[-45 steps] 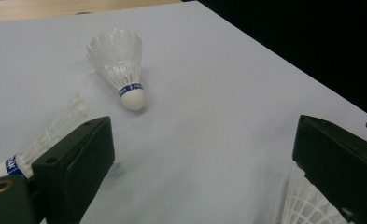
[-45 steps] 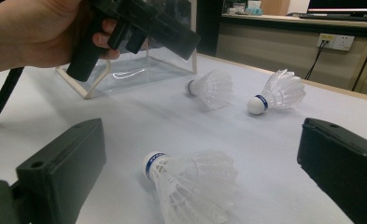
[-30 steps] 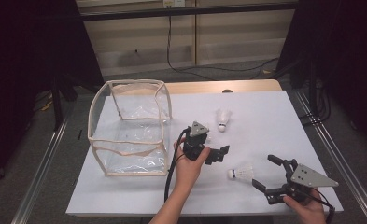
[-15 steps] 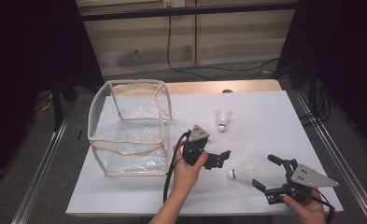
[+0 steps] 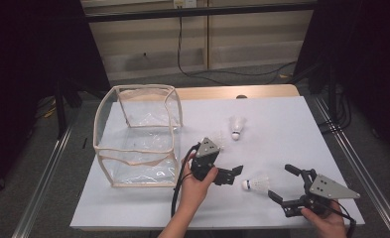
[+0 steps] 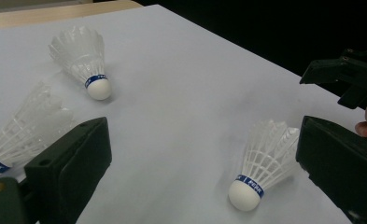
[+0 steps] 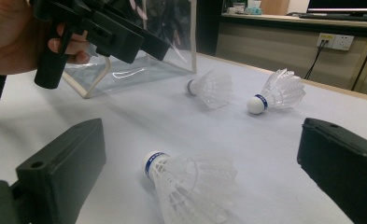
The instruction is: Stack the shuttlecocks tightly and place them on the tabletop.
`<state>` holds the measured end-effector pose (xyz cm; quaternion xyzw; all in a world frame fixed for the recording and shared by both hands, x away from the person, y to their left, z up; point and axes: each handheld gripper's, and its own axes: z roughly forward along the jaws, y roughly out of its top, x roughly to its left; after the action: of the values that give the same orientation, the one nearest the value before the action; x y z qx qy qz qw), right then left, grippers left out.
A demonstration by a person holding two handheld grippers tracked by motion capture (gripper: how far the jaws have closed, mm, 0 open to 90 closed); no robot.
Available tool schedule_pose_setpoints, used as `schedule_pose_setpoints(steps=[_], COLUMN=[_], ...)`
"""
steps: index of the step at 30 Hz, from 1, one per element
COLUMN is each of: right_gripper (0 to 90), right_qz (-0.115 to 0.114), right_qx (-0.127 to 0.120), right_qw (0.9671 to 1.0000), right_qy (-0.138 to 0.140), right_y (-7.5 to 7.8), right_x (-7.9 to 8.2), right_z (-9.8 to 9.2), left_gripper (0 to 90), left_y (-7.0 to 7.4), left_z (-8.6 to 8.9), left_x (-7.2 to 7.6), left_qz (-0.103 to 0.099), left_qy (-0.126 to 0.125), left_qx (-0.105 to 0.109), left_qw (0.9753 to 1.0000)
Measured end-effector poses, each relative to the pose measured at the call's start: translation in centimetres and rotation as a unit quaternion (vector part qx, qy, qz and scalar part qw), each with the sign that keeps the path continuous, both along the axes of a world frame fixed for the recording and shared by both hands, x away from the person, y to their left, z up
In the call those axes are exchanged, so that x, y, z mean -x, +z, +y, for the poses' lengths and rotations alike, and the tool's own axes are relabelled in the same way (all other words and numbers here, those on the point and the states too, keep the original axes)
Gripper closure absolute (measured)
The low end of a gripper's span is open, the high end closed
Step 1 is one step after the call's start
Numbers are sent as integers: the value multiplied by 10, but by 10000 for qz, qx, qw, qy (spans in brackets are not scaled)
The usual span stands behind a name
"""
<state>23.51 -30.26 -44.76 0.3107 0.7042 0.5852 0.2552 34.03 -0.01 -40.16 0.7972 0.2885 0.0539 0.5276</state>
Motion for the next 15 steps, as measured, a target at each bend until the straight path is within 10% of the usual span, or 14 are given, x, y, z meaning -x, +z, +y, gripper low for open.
schedule_pose_setpoints(steps=[15], right_gripper=[6], right_qz=[-4], right_qx=[0], right_qw=[10000], right_qy=[8], right_y=[0], right_x=[0], right_z=[1], left_gripper=[35], left_y=[-4], left_z=[15], left_x=[11], left_qz=[-18], left_qy=[-182], left_qx=[230], left_qw=[9996])
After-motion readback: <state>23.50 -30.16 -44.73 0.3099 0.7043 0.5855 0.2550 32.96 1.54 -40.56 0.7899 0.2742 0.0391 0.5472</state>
